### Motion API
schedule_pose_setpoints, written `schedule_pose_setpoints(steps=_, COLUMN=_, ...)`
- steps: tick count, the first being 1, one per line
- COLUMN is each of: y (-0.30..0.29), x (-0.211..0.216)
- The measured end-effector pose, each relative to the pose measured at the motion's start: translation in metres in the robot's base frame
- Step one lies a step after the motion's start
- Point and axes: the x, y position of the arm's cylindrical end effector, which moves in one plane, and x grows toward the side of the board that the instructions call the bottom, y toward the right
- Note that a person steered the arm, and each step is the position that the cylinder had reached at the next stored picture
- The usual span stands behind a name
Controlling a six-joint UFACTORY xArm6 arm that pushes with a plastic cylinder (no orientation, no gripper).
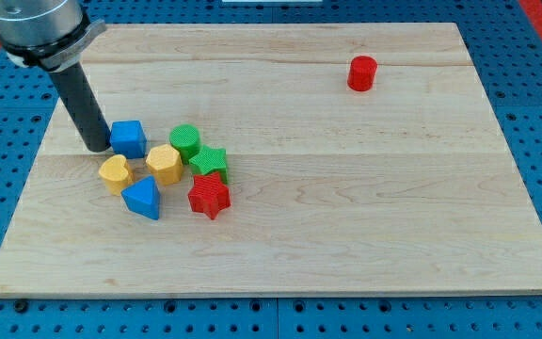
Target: Push the red circle right to the blue cube
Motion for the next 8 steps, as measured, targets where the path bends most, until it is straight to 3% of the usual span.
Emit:
schedule_pose_setpoints(steps=1, y=-0.005, x=-0.054)
schedule_pose_setpoints(steps=2, y=0.110, x=-0.102)
schedule_pose_setpoints(steps=3, y=0.195, x=-0.115)
schedule_pose_setpoints(steps=4, y=0.243, x=-0.089)
schedule_pose_setpoints(steps=5, y=0.346, x=-0.115)
schedule_pose_setpoints(steps=6, y=0.378, x=-0.157)
schedule_pose_setpoints(steps=7, y=0.359, x=-0.181)
schedule_pose_setpoints(steps=8, y=0.310, x=-0.139)
